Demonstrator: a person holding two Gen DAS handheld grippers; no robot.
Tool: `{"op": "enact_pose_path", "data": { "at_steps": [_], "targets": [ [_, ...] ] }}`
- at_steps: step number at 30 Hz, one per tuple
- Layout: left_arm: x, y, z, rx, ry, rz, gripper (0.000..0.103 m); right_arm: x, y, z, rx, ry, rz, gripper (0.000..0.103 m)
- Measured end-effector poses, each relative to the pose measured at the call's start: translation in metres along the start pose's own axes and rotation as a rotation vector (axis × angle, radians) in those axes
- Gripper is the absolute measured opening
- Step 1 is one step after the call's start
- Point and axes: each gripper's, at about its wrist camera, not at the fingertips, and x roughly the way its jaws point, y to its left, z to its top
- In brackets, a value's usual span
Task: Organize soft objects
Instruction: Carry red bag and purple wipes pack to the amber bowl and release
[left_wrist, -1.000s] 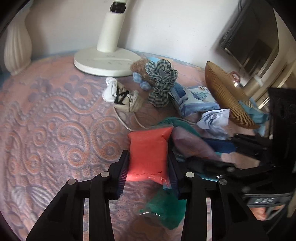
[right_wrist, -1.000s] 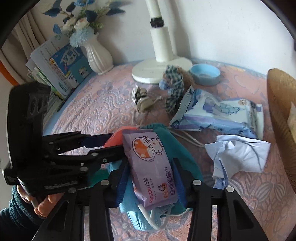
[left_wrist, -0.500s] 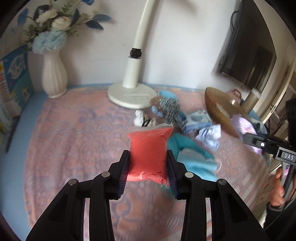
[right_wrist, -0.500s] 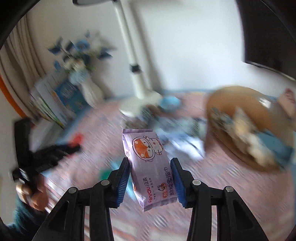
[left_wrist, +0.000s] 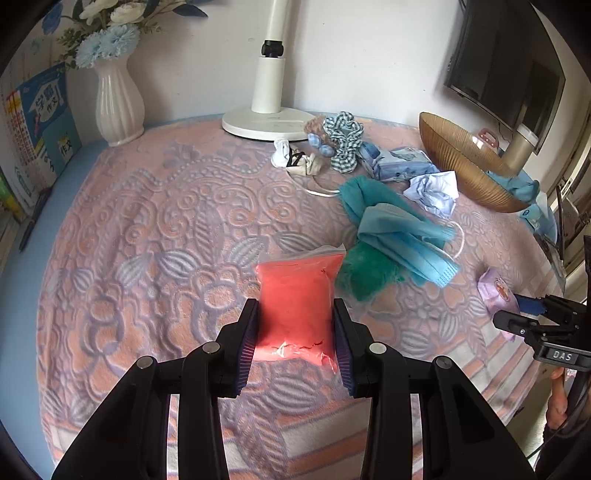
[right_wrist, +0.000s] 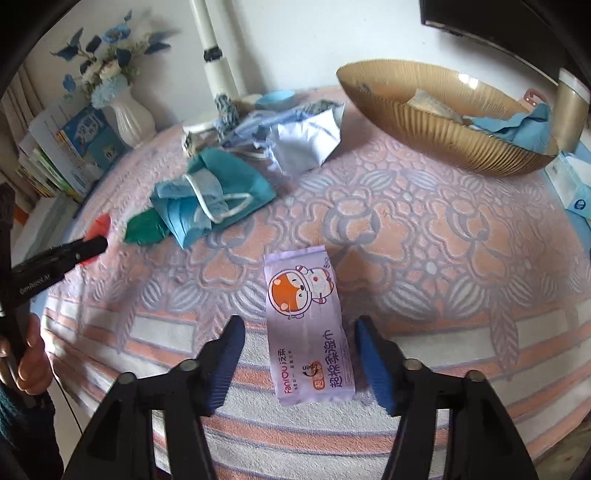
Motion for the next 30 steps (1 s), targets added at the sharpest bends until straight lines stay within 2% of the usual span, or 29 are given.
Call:
{"op": "enact_pose_path", "data": {
  "at_steps": [6, 8, 9, 10, 12, 17, 25, 30],
  "targets": [
    [-0.011, -0.007, 0.0, 0.017, -0.018, -0.008, 0.035, 0.003, -0.003, -0.002, 0.01, -0.002, 0.008, 0.06],
    [-0.013, -0.013, 0.001, 0.027, -0.023, -0.009, 0.035, 0.006, 0.001, -0.005, -0.005, -0.002, -0.015, 0.054],
    [-0.013, -0.016, 0.002, 0.034, -0.025, -0.009, 0.035, 0.007, 0.005, -0.005, -0.023, -0.007, -0.037, 0.044],
    [-0.014, -0.018, 0.002, 0.04, -0.026, -0.009, 0.035, 0.008, 0.009, -0.004, -0.039, -0.007, -0.054, 0.04],
    [-0.016, -0.023, 0.004, 0.052, -0.032, -0.01, 0.035, 0.006, 0.011, -0.003, -0.044, -0.016, -0.057, 0.038],
    [-0.027, -0.04, 0.017, 0.082, -0.072, 0.002, 0.035, -0.025, 0.012, 0.011, -0.063, -0.106, -0.07, 0.037],
    [-0.059, -0.082, 0.076, 0.151, -0.205, -0.016, 0.035, -0.098, -0.017, 0.071, -0.045, -0.304, -0.184, 0.037],
    [-0.056, -0.119, 0.126, 0.181, -0.237, -0.06, 0.035, -0.125, -0.055, 0.112, 0.045, -0.367, -0.227, 0.037]
  ]
}}
